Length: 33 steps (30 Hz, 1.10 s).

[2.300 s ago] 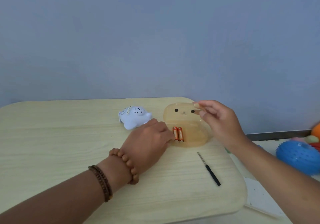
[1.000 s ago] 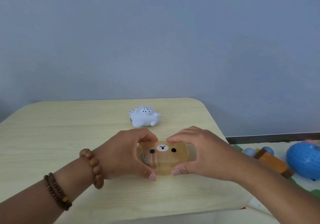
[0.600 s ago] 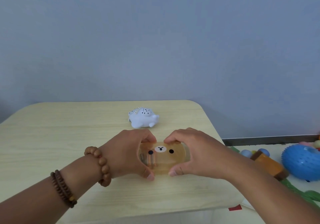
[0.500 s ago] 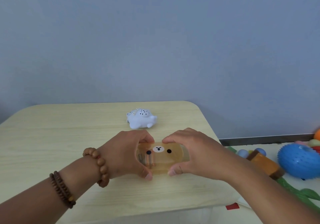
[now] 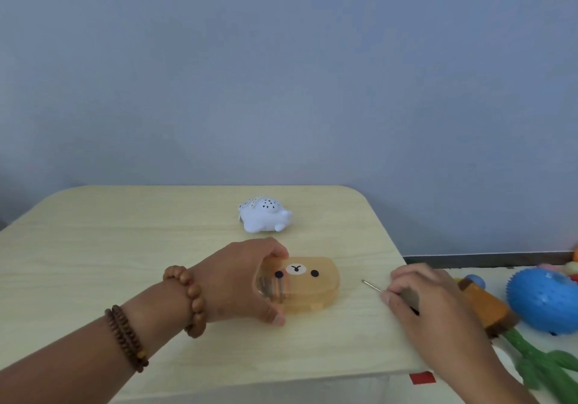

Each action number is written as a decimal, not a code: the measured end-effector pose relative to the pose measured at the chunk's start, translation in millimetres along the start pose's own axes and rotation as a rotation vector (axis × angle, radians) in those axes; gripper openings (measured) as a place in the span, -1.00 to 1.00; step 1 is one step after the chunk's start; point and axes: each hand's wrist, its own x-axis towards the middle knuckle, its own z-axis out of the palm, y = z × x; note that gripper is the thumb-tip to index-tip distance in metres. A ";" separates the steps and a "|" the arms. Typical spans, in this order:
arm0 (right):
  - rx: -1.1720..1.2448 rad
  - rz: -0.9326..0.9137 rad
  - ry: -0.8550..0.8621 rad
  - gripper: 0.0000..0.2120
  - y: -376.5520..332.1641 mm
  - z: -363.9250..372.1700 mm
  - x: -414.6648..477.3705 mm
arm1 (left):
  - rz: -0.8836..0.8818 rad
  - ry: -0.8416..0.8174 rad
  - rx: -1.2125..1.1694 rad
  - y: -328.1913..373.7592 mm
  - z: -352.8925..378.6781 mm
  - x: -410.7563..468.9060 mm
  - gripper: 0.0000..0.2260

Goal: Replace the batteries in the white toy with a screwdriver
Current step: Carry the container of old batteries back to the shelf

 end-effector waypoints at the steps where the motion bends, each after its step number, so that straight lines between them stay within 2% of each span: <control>1: -0.027 -0.014 0.022 -0.85 -2.5 1.1 0.0 | 0.010 -0.019 0.009 -0.2 1.3 -0.5 -0.22; 3: -0.053 -0.026 0.064 -0.84 -9.1 1.7 -0.4 | 0.030 -0.018 0.018 -1.1 7.6 -0.9 -0.15; 5: 0.014 0.007 0.079 -0.86 -17.1 3.6 0.5 | 0.049 0.056 0.001 -4.2 13.7 -0.8 -0.16; 9: 0.324 0.067 0.047 -0.87 -31.4 3.6 17.6 | 0.076 0.159 -0.038 -16.8 2.2 -4.5 -0.19; 13: 0.618 0.089 0.102 -0.95 -59.0 0.2 43.6 | 0.045 0.224 -0.055 -33.7 -37.7 -13.1 -0.19; 15: 0.724 0.088 0.097 -0.89 -75.3 1.4 56.9 | 0.017 0.241 -0.057 -43.1 -57.5 -16.6 -0.18; 17: 0.725 0.049 0.086 -0.88 -92.6 2.7 71.6 | -0.015 0.268 -0.098 -52.7 -74.1 -20.6 -0.20; 19: 0.697 0.006 0.073 -0.96 -111.5 -0.5 87.1 | -0.047 0.275 -0.162 -60.9 -89.9 -21.9 -0.23; 21: 0.663 -0.025 0.046 -0.92 -130.4 -12.2 103.5 | -0.068 0.281 -0.203 -65.2 -110.7 -21.5 -0.25; 27: 0.512 -0.013 0.032 -0.80 -195.8 -101.2 158.1 | -0.059 0.232 -0.316 -58.6 -247.1 -21.3 -0.24; 31: 0.591 0.023 -0.032 -0.92 -262.2 -188.0 210.1 | -0.081 0.232 -0.295 -29.2 -381.5 -28.3 -0.22; 33: 0.631 0.013 -0.010 -0.95 -295.2 -241.8 239.2 | -0.083 0.246 -0.262 -9.6 -452.0 -33.8 -0.20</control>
